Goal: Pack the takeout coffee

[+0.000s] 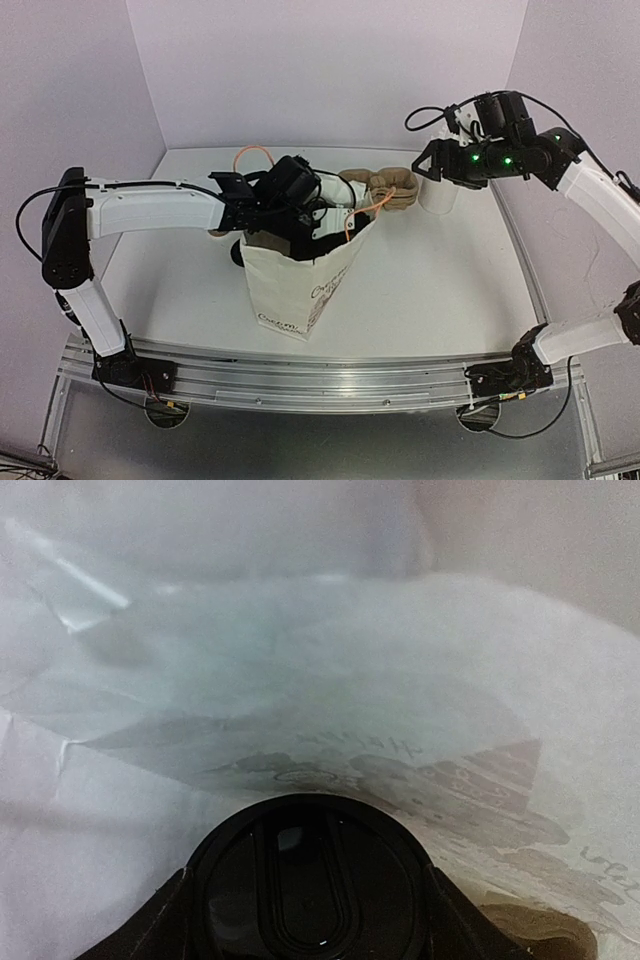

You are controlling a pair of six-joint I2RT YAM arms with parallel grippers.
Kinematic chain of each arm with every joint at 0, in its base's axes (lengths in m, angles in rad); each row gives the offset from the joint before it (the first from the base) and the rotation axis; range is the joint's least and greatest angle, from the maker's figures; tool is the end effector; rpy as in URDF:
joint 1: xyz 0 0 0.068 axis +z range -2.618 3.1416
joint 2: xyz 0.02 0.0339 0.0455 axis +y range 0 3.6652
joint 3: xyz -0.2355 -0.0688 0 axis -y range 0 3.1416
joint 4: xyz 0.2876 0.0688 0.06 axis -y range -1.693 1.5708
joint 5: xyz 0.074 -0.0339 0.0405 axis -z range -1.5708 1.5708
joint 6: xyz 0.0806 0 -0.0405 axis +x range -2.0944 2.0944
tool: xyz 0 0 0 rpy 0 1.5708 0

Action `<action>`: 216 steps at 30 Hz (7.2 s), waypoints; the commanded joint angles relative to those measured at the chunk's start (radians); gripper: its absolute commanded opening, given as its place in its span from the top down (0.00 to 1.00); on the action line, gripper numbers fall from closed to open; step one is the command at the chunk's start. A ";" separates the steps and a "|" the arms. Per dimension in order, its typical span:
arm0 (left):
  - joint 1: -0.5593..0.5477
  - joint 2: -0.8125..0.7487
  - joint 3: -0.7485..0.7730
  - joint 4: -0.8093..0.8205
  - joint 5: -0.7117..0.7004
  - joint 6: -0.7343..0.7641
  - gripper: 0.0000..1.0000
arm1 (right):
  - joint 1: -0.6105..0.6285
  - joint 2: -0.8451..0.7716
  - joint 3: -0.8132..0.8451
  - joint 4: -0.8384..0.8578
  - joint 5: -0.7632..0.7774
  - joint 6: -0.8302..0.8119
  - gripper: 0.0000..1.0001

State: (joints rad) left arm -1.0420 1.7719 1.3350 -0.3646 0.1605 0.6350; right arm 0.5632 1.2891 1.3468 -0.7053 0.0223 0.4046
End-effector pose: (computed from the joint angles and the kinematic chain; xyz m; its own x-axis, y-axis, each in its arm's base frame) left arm 0.2209 -0.4035 0.1666 0.2471 0.7378 -0.6281 0.9463 -0.0443 0.3202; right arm 0.3066 0.1915 0.3229 -0.6731 0.0404 -0.7384 -0.2760 0.9126 0.3016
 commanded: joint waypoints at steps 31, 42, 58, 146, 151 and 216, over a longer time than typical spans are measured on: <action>0.006 -0.200 0.016 0.106 0.035 -0.146 0.26 | 0.000 0.101 0.133 0.005 -0.115 -0.013 0.25; 0.040 -0.160 -0.022 0.060 0.093 -0.208 0.28 | 0.000 0.124 0.156 0.005 -0.138 -0.007 0.24; 0.056 -0.018 -0.055 0.009 0.116 -0.189 0.28 | 0.002 0.092 0.141 0.005 -0.129 0.028 0.21; 0.502 -0.703 -0.353 -0.072 0.161 -0.073 0.09 | 0.012 0.245 0.175 0.004 -0.410 0.181 0.21; 0.500 -0.680 -0.450 -0.065 0.308 -0.052 0.17 | 0.012 0.257 0.176 0.005 -0.384 0.204 0.20; 0.246 -0.547 -0.643 0.236 0.313 -0.193 0.26 | -0.395 1.025 1.024 -0.097 0.184 -0.174 0.98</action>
State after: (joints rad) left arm -0.7933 1.2545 0.6891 -0.1314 0.4915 0.4623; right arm 0.1726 2.3379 2.3765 -0.8339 0.2029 0.2509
